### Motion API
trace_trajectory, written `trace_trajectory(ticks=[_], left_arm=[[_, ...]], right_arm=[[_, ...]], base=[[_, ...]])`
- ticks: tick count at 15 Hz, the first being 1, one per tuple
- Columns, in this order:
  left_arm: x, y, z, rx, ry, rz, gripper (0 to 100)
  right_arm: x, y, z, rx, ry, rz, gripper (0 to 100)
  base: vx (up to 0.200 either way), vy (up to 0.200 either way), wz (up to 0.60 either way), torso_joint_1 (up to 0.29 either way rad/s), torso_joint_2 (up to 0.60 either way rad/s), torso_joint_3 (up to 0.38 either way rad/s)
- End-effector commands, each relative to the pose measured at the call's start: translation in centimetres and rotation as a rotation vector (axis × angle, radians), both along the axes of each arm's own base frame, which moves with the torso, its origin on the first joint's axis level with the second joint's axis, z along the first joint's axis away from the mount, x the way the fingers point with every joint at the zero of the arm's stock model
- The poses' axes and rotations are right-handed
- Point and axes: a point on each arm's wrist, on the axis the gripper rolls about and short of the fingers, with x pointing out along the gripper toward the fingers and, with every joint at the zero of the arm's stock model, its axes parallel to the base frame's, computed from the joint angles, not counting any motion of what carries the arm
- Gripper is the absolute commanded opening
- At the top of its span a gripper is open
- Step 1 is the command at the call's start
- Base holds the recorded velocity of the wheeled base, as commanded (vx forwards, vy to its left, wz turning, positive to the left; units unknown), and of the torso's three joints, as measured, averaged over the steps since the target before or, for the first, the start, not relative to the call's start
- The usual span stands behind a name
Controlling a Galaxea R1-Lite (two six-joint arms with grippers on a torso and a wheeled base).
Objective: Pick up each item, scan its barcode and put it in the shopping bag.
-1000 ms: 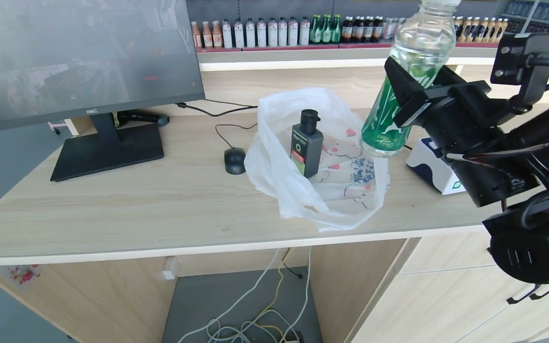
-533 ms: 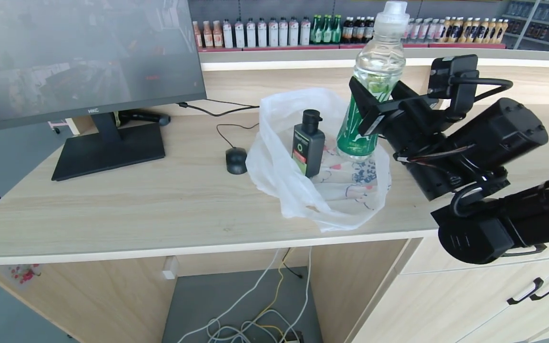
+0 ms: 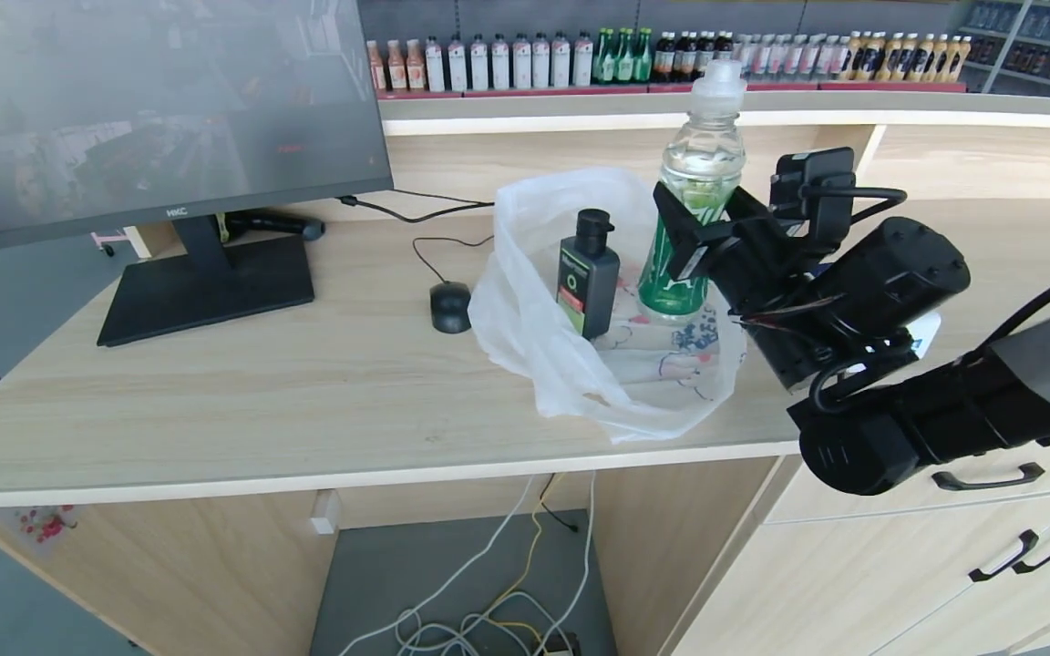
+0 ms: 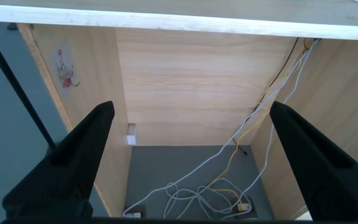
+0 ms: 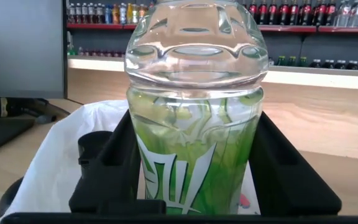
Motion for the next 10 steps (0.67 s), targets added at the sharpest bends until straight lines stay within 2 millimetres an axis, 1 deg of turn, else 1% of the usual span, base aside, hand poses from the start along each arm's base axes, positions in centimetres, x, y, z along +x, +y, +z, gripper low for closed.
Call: trace_trajectory(ticks=[1, 7, 10], left_arm=[[0.0, 0.0, 0.0, 0.000, -0.001, 0.000, 100], [0.0, 0.0, 0.0, 0.000, -0.002, 0.000, 100], [0.0, 0.0, 0.0, 0.000, -0.001, 0.000, 100]], right_arm=[[0.9, -0.1, -1.4, -0.015, 0.031, -0.013, 0], [1.3, 0.1, -2.8, -0.032, 0.069, -0.013, 0], [1.4, 0.1, -3.0, -0.034, 0.071, -0.013, 0]], base=[[0.000, 0.000, 0.00, 0.000, 0.00, 0.000], [0.000, 0.000, 0.00, 0.000, 0.00, 0.000], [0.000, 0.000, 0.00, 0.000, 0.00, 0.000]])
